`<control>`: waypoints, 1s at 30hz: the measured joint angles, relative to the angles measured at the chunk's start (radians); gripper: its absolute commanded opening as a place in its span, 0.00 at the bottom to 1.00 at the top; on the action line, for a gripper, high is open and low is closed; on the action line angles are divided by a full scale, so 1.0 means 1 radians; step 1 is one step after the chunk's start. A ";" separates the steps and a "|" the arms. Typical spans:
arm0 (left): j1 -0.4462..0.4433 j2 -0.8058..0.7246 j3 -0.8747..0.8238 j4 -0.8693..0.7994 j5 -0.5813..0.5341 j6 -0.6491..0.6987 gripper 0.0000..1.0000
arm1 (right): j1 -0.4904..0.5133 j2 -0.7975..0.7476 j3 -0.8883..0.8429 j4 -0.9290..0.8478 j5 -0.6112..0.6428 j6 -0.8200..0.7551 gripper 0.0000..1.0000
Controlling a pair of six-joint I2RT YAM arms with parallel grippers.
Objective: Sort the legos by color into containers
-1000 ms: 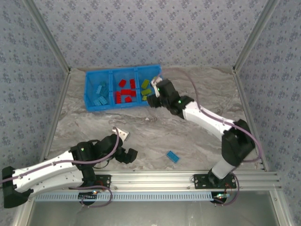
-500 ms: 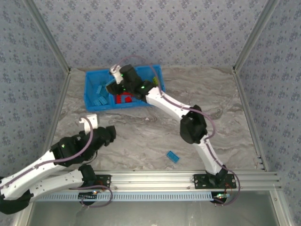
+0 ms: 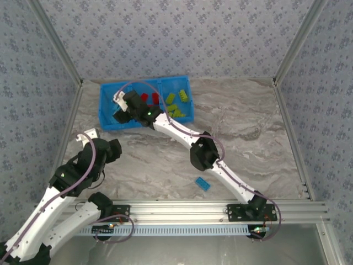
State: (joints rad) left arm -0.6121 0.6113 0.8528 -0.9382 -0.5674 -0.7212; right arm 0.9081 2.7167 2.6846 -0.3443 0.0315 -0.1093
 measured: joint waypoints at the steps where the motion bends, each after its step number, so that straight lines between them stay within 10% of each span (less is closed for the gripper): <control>1: 0.004 0.000 -0.004 0.000 0.006 0.007 0.90 | -0.001 0.000 0.006 0.001 0.000 -0.001 0.80; 14: 0.030 0.089 0.045 0.022 0.221 0.072 0.95 | -0.020 -0.308 -0.199 -0.127 -0.050 0.091 0.83; 19: -0.043 0.244 0.048 0.132 0.433 0.095 0.97 | -0.071 -0.760 -0.679 -0.188 -0.018 0.183 0.89; 30: -0.475 0.801 0.098 0.391 0.465 -0.078 0.94 | -0.243 -1.750 -1.571 -0.486 0.112 0.570 1.00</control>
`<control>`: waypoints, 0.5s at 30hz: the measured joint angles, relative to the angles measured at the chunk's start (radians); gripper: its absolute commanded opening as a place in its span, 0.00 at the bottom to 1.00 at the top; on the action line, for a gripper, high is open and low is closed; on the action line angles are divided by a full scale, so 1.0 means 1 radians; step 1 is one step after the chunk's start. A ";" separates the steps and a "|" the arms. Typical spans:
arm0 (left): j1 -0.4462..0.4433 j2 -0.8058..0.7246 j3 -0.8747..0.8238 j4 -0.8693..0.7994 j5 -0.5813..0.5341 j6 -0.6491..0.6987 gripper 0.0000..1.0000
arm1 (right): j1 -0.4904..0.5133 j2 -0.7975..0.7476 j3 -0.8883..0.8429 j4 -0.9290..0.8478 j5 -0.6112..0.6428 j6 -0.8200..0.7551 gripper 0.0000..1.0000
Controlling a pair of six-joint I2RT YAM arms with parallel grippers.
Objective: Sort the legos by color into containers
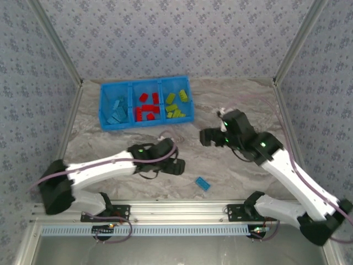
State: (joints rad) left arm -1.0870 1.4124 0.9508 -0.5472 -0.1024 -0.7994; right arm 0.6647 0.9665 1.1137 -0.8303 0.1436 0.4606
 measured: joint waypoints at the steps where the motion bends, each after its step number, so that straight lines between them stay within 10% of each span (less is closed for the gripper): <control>1: -0.017 0.055 0.019 0.013 -0.003 -0.027 0.94 | -0.011 -0.039 -0.019 -0.031 0.010 0.022 1.00; 15: -0.248 0.412 0.277 0.137 0.036 0.022 0.99 | -0.133 -0.120 -0.154 -0.146 0.017 0.108 1.00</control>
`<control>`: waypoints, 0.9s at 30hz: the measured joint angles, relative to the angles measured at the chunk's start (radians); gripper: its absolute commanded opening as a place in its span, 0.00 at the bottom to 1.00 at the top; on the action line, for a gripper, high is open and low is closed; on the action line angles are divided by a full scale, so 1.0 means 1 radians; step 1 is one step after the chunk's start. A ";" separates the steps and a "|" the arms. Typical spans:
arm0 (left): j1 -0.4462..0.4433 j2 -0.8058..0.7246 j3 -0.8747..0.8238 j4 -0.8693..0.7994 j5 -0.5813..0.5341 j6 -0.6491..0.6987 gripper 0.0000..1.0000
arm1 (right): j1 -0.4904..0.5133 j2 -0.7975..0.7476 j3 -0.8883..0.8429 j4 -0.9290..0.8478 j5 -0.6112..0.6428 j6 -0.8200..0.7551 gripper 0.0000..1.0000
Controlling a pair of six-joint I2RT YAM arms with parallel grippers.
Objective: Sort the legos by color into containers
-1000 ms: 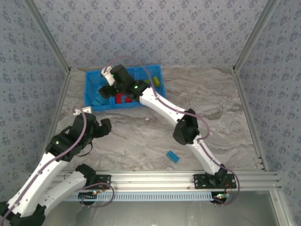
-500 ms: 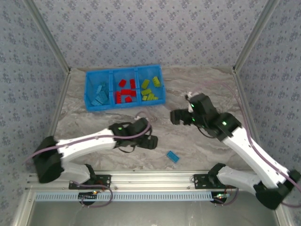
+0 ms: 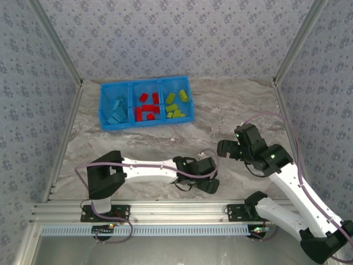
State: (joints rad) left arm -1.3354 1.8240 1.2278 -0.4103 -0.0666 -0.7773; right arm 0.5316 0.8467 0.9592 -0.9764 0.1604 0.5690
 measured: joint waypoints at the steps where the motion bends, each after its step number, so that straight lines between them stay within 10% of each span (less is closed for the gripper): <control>1: 0.001 0.010 0.000 0.001 0.003 0.011 0.99 | -0.003 0.000 0.000 0.000 -0.002 0.000 1.00; 27: 0.018 0.088 0.009 -0.027 -0.058 0.129 0.61 | -0.035 -0.012 -0.028 0.007 -0.047 0.000 1.00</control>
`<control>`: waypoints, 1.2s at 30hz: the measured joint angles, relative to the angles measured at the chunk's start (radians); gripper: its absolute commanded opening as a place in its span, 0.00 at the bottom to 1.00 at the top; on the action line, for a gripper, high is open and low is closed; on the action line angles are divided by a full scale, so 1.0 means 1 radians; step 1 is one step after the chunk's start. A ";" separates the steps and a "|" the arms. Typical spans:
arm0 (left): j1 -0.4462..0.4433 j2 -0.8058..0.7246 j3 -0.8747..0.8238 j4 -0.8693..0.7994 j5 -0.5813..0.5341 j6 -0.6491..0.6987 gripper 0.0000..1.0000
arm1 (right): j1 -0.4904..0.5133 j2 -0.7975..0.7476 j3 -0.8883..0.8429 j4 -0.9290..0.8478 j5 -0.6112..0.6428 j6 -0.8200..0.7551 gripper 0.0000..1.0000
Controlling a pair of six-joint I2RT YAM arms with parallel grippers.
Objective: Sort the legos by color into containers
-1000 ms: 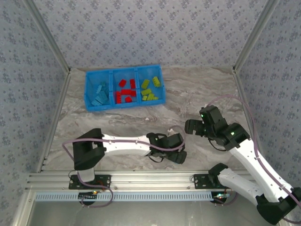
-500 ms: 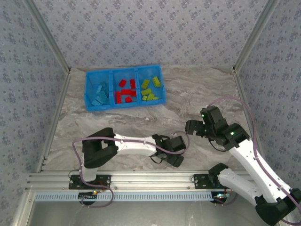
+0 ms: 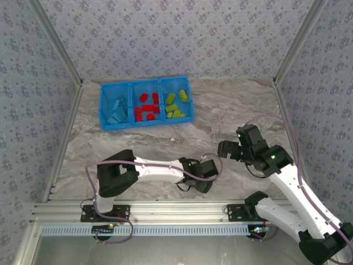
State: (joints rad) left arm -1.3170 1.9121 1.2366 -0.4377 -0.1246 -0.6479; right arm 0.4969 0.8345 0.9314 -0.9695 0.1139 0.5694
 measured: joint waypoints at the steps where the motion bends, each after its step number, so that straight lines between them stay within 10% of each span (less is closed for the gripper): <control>1: 0.009 -0.015 -0.021 0.007 -0.004 -0.002 0.61 | 0.000 -0.001 -0.001 0.000 -0.003 0.000 1.00; 10: 0.275 -0.404 -0.270 0.033 -0.033 -0.024 0.62 | -0.005 -0.010 -0.036 0.120 -0.219 0.001 0.97; 19: 0.863 -0.713 -0.294 0.072 0.009 -0.003 0.62 | 0.080 0.013 -0.122 0.424 -0.437 0.068 0.98; 25: 1.212 -0.587 -0.202 0.075 0.043 0.028 0.62 | 0.095 0.015 -0.121 0.475 -0.433 0.071 0.98; 36: 1.304 -0.089 0.290 0.016 0.084 0.064 0.80 | 0.101 0.014 -0.121 0.471 -0.393 0.071 0.99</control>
State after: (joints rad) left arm -0.0132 1.8236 1.5261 -0.4213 -0.0410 -0.5835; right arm 0.5983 0.8482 0.8101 -0.4988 -0.2787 0.6399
